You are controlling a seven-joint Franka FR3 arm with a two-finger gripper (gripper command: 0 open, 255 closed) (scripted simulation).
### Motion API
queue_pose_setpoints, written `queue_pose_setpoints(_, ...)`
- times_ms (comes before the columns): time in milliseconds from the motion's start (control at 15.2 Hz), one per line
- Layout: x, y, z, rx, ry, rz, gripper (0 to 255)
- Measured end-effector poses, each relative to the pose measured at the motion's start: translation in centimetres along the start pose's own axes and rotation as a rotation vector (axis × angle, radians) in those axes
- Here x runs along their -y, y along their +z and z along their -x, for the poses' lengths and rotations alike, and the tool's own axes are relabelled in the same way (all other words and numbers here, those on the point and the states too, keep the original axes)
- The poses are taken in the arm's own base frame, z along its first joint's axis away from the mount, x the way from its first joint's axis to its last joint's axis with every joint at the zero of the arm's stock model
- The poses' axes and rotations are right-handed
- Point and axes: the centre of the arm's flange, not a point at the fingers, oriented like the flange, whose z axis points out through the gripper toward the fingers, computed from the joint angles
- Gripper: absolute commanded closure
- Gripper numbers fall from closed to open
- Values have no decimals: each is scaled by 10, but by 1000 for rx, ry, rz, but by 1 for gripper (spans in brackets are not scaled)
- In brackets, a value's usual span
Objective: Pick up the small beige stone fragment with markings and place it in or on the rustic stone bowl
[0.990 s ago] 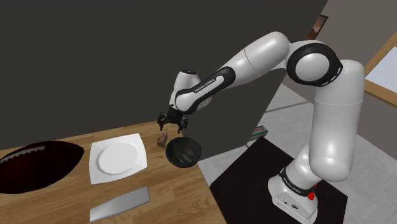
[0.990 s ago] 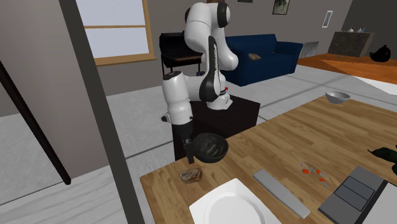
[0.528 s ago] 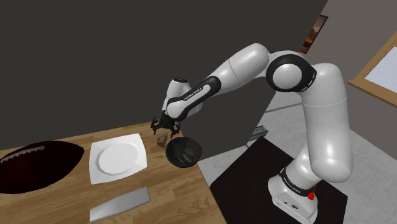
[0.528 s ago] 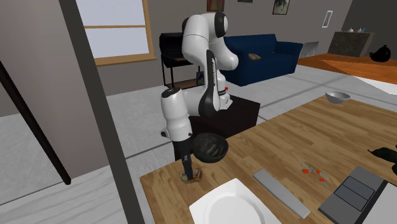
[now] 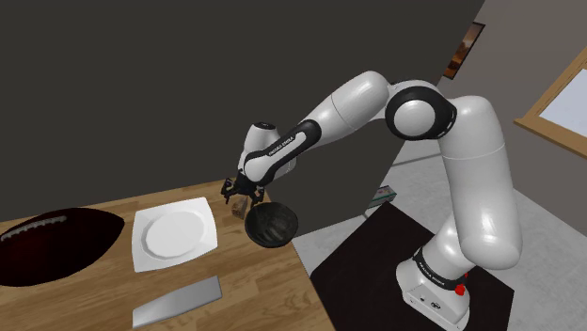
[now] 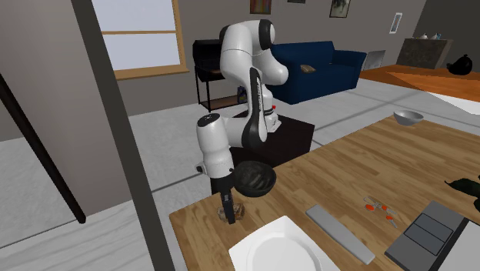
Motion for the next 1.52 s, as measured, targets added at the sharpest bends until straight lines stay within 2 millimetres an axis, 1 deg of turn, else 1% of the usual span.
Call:
queue_pose_setpoints(132, 0, 0, 0, 0, 0, 0, 0)
queue_pose_setpoints(198, 0, 0, 0, 0, 0, 0, 255)
queue_pose_setpoints(858, 0, 0, 0, 0, 0, 0, 255)
queue_pose_setpoints(1056, 3, -10, 1, 0, 0, 0, 255)
queue_pose_setpoints(1518, 10, -45, 6, 0, 0, 0, 255)
